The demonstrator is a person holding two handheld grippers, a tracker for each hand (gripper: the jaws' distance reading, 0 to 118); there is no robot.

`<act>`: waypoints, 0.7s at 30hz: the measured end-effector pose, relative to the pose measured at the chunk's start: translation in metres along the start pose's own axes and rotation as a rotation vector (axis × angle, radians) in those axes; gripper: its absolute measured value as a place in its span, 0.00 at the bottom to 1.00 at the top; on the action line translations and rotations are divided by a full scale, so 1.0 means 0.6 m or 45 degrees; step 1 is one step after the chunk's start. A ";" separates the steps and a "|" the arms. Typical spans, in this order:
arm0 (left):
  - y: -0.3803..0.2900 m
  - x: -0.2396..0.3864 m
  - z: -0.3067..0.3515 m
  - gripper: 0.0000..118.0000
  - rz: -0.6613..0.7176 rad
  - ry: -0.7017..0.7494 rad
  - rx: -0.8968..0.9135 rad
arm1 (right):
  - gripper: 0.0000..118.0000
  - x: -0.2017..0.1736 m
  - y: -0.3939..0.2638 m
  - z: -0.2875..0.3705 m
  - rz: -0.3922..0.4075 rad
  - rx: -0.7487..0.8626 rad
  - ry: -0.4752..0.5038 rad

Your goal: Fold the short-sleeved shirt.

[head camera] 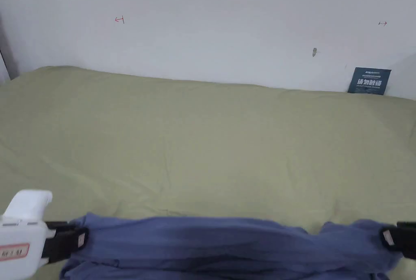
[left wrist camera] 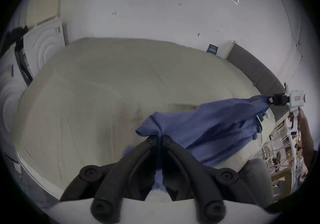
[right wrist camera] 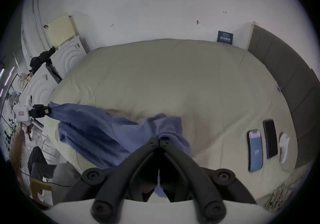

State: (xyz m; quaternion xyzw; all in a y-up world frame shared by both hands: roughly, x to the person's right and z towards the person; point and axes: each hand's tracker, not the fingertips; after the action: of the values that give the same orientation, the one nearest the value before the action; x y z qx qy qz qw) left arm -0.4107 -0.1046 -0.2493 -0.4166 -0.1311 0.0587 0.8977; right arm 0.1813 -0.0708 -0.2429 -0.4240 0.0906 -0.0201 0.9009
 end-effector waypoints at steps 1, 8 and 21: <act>-0.020 -0.005 -0.001 0.06 0.010 0.014 -0.010 | 0.00 0.007 -0.019 -0.008 0.004 -0.012 -0.014; -0.136 -0.039 -0.044 0.06 0.133 0.018 -0.156 | 0.00 0.031 -0.157 -0.057 -0.166 -0.151 -0.080; -0.162 -0.056 -0.002 0.75 0.272 0.051 -0.043 | 0.71 0.057 -0.175 -0.003 -0.268 -0.014 -0.054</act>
State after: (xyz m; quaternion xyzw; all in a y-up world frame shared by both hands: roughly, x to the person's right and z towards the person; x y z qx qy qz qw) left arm -0.4428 -0.1755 -0.1819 -0.4444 -0.0690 0.1435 0.8816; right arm 0.2191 -0.1430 -0.1684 -0.4363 0.0266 -0.1050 0.8933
